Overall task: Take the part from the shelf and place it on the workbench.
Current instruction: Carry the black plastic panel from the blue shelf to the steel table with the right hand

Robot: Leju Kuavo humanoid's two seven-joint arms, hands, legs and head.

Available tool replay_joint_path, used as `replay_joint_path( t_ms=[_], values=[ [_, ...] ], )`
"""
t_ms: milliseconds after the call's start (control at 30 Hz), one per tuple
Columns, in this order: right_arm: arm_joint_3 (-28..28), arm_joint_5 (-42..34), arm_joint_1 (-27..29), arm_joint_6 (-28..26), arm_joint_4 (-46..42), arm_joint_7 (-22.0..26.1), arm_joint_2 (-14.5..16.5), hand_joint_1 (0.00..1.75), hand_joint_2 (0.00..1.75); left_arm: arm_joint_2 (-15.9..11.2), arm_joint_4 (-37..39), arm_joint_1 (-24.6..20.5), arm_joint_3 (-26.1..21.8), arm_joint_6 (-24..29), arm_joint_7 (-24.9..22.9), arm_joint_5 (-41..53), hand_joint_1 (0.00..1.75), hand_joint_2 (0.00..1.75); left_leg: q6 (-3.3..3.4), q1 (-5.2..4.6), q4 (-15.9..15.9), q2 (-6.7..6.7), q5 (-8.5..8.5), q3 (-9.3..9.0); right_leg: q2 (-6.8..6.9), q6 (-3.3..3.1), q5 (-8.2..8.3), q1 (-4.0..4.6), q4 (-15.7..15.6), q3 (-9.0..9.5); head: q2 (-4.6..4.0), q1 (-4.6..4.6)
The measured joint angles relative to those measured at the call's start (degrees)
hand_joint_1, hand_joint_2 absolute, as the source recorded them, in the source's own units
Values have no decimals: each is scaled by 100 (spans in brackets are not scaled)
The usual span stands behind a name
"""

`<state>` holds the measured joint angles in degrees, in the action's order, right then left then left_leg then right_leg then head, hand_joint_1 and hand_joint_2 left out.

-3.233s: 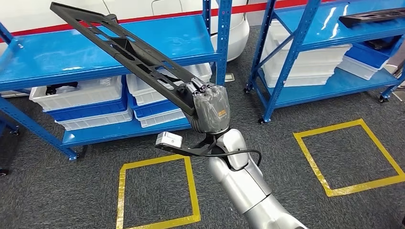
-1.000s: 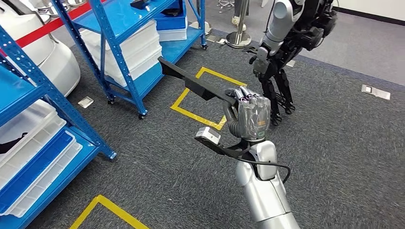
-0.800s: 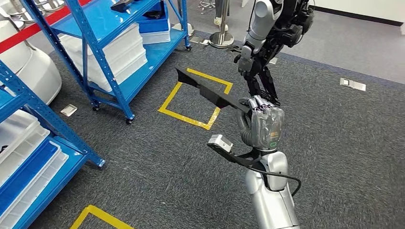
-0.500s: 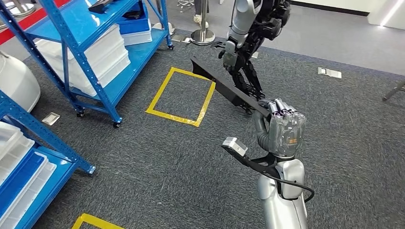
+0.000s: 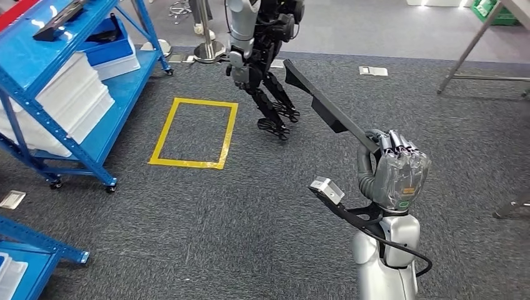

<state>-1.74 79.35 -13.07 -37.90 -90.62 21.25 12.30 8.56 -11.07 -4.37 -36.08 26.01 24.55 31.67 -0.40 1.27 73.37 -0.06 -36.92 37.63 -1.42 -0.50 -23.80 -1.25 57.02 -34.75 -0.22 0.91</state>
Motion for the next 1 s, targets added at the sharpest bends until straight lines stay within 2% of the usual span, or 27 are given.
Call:
replay_joint_path(
  t_ms=[33,67,100,167,200,233,300,333,367,433,467,500,533,567,600,667,700,733,767,800,833,867,900,933,967,1000],
  values=[
    [10,10,15,0,-7,-4,-3,175,175,-1,1,3,-2,-8,3,-4,0,175,9,1,31,-11,61,32,-85,-3,6,8,3,-4,0,3],
    [22,26,38,0,-25,-16,-8,175,175,-1,1,3,-4,-23,11,-10,0,175,22,2,-165,-26,231,-48,-171,-3,13,12,8,-4,0,6],
    [37,42,67,0,-58,-32,-19,175,175,-1,1,3,-8,-48,25,-16,0,175,38,11,-534,-92,461,-217,-253,5,17,12,19,-5,0,12],
    [79,43,132,0,-160,-55,-66,175,175,3,1,7,-22,-105,55,-15,0,175,58,36,-1253,-373,774,-545,-392,36,32,33,53,-33,0,25],
    [112,17,167,0,-221,-44,-104,175,175,8,1,9,-28,-128,64,-2,0,175,66,37,-1439,-473,830,-625,-448,65,44,44,59,-60,0,22],
    [159,-24,214,0,-291,-16,-158,175,175,16,1,12,-32,-150,68,26,0,175,82,22,-1496,-511,828,-645,-503,106,64,49,53,-87,0,16],
    [305,-156,354,0,-456,95,-298,175,175,44,1,15,-30,-182,62,118,0,175,163,-8,-1537,-373,881,-650,-585,201,104,47,25,-133,0,-3],
    [404,-245,442,0,-547,177,-380,175,175,57,1,19,-23,-194,49,180,0,175,219,-15,-1584,-307,919,-663,-517,227,83,53,70,-173,0,-14],
    [516,-340,526,0,-632,281,-452,175,175,69,1,26,-11,-196,29,244,0,175,269,-16,-1632,-225,957,-674,-382,228,-1,64,224,-263,0,-47],
    [758,-490,692,0,-780,491,-567,175,175,80,2,48,19,-195,-25,379,0,175,323,-41,-1683,-53,994,-678,-61,183,-329,74,878,-577,0,-112],
    [886,-524,789,0,-846,559,-608,175,175,84,2,58,34,-192,-53,451,0,175,330,-55,-1683,39,996,-669,16,170,-507,70,1291,-760,0,-137],
    [1006,-533,903,0,-910,583,-643,175,175,87,3,65,52,-190,-80,519,0,175,331,-66,-1683,122,995,-662,47,178,-625,66,1598,-884,0,-142],
    [1131,-530,1037,0,-985,562,-676,175,175,89,3,69,74,-188,-104,584,0,175,329,-73,-1682,201,992,-656,67,207,-663,60,1709,-900,0,-146],
    [1250,-529,1174,0,-1069,524,-707,175,175,89,3,71,100,-188,-122,636,0,175,325,-75,-1682,272,989,-655,94,252,-618,54,1577,-789,0,-157],
    [1357,-541,1310,0,-1157,486,-734,175,175,89,3,71,125,-192,-130,676,0,175,314,-75,-1681,338,981,-660,162,300,-512,46,1206,-553,0,-173],
    [1521,-580,1542,0,-1350,445,-776,175,175,86,2,72,161,-217,-104,729,0,175,265,-94,-1667,462,946,-680,447,340,-303,48,340,-28,0,-210],
    [1569,-589,1631,0,-1440,445,-785,175,175,83,1,73,171,-231,-78,753,0,175,232,-109,-1658,523,923,-692,542,321,-237,54,81,123,0,-214],
    [1606,-576,1695,0,-1520,447,-792,175,175,80,1,71,178,-244,-49,772,0,175,202,-121,-1652,591,904,-709,573,288,-210,69,-18,176,0,-207],
    [1633,-546,1736,0,-1584,441,-807,175,175,81,1,62,183,-255,-24,792,0,175,171,-124,-1652,663,890,-727,502,250,-191,88,-10,168,0,-194],
    [1652,-503,1757,0,-1633,412,-835,175,175,87,1,43,189,-271,-3,817,0,175,140,-112,-1652,714,876,-745,415,204,-177,69,-12,156,0,-178],
    [1667,-453,1763,0,-1666,357,-877,175,175,95,0,15,198,-295,14,843,0,175,107,-93,-1620,666,836,-751,340,168,-167,53,-16,154,0,-158],
    [1672,-402,1750,0,-1686,278,-931,175,175,107,-1,-16,212,-326,26,877,0,175,78,-74,-1513,536,743,-716,277,119,-154,33,-24,154,0,-137],
    [1670,-355,1725,0,-1696,190,-989,175,175,119,-2,-43,233,-357,32,918,0,175,55,-58,-1276,352,581,-618,215,75,-141,12,-31,158,0,-107],
    [1664,-318,1693,0,-1698,111,-1047,175,175,129,-2,-64,258,-379,33,955,0,175,46,-50,-924,164,378,-462,155,44,-133,20,-31,153,0,-73],
    [1654,-291,1661,0,-1694,49,-1101,175,175,141,-1,-75,284,-394,29,992,0,175,46,-47,-521,58,183,-270,90,16,-126,33,-30,148,0,-50],
    [1644,-274,1636,0,-1689,2,-1150,175,175,151,-1,-82,308,-403,24,1021,0,175,50,-48,-175,12,57,-93,13,4,-120,52,-29,145,0,-34]
  ],
)
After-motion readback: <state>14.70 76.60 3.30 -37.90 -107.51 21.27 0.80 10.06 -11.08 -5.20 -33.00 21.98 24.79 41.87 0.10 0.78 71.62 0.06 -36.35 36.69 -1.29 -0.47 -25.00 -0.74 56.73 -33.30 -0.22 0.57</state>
